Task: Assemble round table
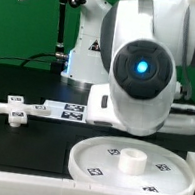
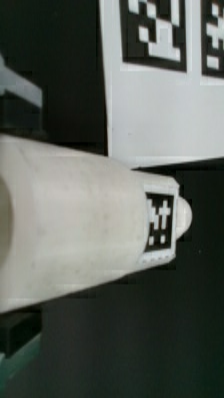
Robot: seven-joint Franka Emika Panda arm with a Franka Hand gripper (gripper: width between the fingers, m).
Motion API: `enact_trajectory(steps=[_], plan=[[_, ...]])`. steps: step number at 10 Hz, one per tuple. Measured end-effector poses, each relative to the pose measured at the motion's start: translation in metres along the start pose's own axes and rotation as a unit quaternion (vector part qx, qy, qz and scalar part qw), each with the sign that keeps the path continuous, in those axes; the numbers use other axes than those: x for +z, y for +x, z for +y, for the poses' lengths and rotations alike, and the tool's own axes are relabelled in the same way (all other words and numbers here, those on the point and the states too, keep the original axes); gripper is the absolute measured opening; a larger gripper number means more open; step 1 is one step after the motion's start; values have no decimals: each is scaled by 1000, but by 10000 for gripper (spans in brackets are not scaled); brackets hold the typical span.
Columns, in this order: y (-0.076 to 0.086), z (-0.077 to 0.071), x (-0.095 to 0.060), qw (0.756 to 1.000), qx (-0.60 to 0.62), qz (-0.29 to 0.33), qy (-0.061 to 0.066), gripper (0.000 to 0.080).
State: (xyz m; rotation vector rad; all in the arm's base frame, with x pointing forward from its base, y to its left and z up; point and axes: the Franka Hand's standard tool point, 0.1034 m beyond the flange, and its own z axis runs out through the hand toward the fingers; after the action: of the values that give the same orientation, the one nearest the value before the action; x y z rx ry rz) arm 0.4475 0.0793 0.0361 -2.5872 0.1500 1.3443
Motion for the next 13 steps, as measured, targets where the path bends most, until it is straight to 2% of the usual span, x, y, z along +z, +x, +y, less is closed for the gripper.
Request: enact_trajectory(steps=[2,4,6,7,9,11,12,13], plan=[[-15,-2,-26,1000,-14,6,1,409],[-6,-3,-27,999,-14,29,2,409],[-5,-3,-27,999,-14,31,2,410],[11,-2,-33,996,-31,81,1,410],[4,1,-63,989,-49,141,0,410],[-2,-6,-88,981,-53,187,-1,410],[5,-11,-90,973,-48,225,-3,410],[4,-9,-87,968,-50,248,-6,410]])
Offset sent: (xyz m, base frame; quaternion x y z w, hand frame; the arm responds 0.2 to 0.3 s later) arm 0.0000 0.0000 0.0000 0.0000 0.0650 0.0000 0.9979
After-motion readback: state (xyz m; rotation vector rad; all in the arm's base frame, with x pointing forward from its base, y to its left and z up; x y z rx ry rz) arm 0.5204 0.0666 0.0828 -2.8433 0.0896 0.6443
